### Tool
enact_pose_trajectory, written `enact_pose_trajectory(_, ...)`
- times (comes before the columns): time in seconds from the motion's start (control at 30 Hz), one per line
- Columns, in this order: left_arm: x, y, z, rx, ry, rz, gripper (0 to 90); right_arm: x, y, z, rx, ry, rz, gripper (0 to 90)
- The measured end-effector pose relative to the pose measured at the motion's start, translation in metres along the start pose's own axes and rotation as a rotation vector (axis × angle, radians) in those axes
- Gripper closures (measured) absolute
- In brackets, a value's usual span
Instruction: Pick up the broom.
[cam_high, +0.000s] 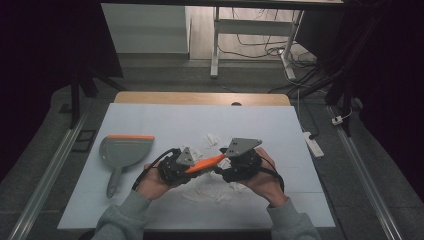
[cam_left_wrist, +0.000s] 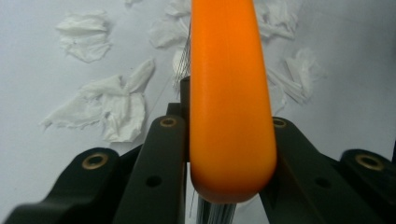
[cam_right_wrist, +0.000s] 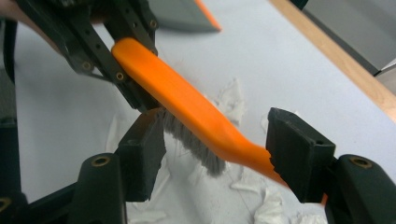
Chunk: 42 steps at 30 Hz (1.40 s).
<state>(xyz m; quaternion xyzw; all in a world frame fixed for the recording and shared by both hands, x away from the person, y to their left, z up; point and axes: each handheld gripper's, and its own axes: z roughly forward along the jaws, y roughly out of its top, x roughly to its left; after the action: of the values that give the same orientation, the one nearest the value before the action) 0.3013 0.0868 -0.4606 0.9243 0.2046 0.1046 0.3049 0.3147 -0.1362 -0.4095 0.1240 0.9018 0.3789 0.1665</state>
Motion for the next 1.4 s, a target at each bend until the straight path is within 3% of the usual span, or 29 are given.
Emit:
enact_pose_trajectory(0.17, -0.006, 0.003, 0.003, 0.038, -0.038, 0.056, 78.5, -0.002, -0.005, 0.009, 0.095, 0.054, -0.015, 37.0)
enact_pose_trajectory(0.33, -0.011, 0.005, 0.007, 0.045, -0.055, 0.076, 78.5, 0.0, -0.011, 0.022, 0.196, 0.124, -0.044, 37.6)
enact_pose_trajectory(0.47, -0.013, 0.006, 0.007, 0.041, -0.071, 0.099, 78.5, 0.003, -0.012, 0.029, 0.242, 0.139, -0.083, 45.0)
enact_pose_trajectory(0.6, -0.015, 0.007, 0.007, 0.042, -0.085, 0.115, 78.5, 0.006, -0.014, 0.032, 0.267, 0.132, -0.132, 56.3)
enact_pose_trajectory(0.73, -0.013, 0.005, 0.007, 0.035, -0.101, 0.123, 78.3, 0.008, -0.015, 0.033, 0.277, 0.166, -0.156, 61.2)
enact_pose_trajectory(0.9, -0.008, 0.002, 0.0, -0.019, -0.086, 0.125, 76.0, 0.007, -0.015, 0.029, 0.25, 0.189, -0.161, 64.9)
enact_pose_trajectory(1.07, -0.007, 0.0, -0.004, -0.053, -0.059, 0.104, 73.2, 0.007, -0.015, 0.027, 0.231, 0.18, -0.151, 66.0)
enact_pose_trajectory(1.17, -0.005, -0.001, -0.01, -0.097, -0.022, 0.075, 65.8, 0.003, -0.014, 0.023, 0.211, 0.182, -0.124, 67.4)
enact_pose_trajectory(1.3, -0.005, -0.007, -0.018, -0.175, 0.037, 0.011, 51.7, -0.003, -0.015, 0.018, 0.184, 0.17, -0.072, 67.8)
enact_pose_trajectory(1.4, -0.004, -0.016, -0.026, -0.21, 0.089, -0.042, 45.9, -0.009, -0.018, 0.015, 0.178, 0.15, -0.035, 67.9)
